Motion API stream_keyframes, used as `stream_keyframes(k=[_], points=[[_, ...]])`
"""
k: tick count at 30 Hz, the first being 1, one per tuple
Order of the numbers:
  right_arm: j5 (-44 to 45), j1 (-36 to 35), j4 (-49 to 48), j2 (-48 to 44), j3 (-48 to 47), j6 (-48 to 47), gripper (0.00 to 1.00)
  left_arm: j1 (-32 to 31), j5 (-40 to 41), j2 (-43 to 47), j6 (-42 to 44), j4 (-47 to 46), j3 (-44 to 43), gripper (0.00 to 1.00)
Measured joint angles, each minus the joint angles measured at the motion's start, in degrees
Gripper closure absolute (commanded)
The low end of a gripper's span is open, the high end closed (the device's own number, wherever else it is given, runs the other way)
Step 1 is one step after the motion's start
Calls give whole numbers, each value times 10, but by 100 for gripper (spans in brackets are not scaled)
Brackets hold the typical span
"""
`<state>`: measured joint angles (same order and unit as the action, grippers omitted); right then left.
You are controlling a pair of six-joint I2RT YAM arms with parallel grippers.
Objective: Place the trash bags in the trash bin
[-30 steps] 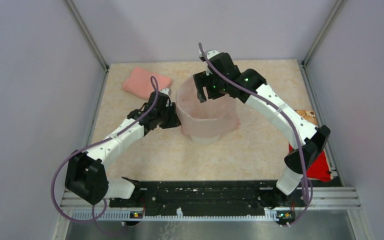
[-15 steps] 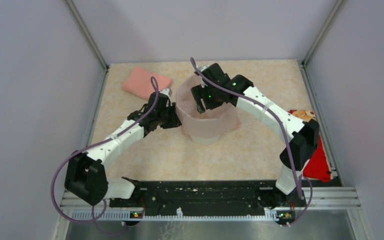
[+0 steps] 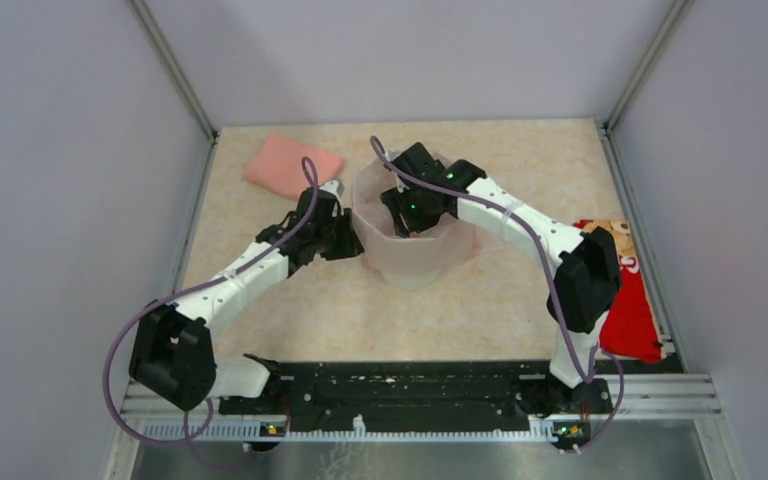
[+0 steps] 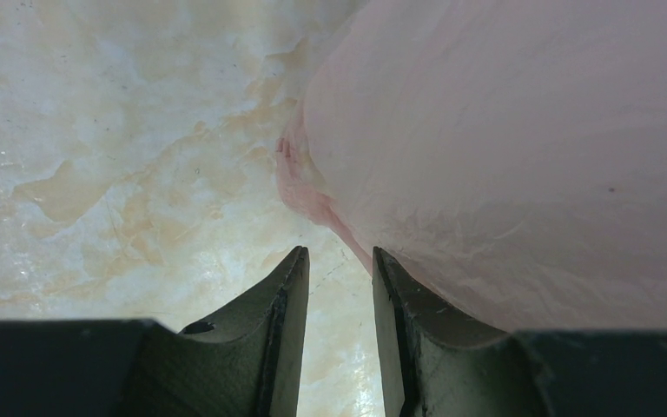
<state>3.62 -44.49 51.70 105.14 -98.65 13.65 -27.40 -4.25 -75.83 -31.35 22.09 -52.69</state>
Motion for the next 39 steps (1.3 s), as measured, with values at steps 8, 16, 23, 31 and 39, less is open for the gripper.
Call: stream_keyframes(k=[8,16,23,31,39], points=[[6,0,-12,3,12,0,39,3,0,0,0,-12,5,61],[11,0,-10,3,12,-3,44,4,-4,-2,0,-19,7,61],[2,0,-15,2,36,-5,49,4,-7,-6,0,-22,9,61],[-7,0,-18,3,42,-5,51,4,-9,-6,0,-24,9,61],[4,-3,-31,0,67,-9,51,4,-9,-6,0,-24,14,61]])
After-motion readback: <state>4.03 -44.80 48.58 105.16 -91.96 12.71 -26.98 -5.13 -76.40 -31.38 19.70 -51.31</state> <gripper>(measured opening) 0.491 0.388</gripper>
